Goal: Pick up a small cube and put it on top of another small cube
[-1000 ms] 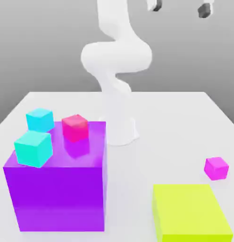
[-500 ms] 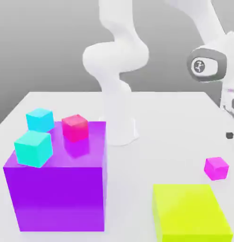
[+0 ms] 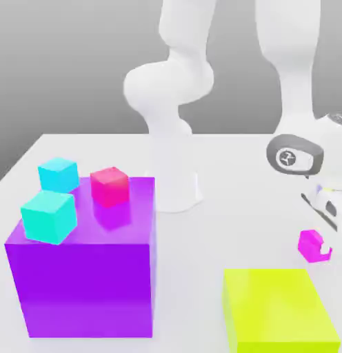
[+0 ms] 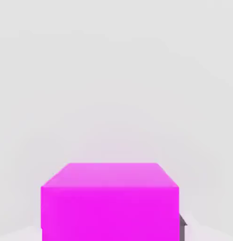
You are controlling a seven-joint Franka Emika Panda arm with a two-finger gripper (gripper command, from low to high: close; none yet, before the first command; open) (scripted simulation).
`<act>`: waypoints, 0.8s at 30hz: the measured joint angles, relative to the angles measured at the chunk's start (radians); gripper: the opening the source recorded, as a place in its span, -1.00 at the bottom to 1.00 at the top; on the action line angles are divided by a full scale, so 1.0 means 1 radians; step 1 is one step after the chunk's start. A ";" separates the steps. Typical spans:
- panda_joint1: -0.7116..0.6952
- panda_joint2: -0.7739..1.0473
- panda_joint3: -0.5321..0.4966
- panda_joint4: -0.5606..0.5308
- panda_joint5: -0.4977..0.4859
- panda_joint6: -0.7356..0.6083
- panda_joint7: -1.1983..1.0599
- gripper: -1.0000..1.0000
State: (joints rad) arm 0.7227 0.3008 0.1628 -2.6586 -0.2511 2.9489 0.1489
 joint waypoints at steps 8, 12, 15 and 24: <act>-0.142 -0.281 0.031 -0.027 0.174 -0.245 -0.120 -1.00; -0.262 -0.427 -0.058 -0.009 0.172 -0.403 -0.103 -1.00; -0.349 -0.535 -0.130 0.005 0.160 -0.523 -0.082 -1.00; -0.651 -0.852 -0.340 0.049 0.114 -0.880 -0.015 -1.00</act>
State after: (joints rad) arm 0.0717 -0.5508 -0.1776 -2.6100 -0.1368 2.0693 0.1338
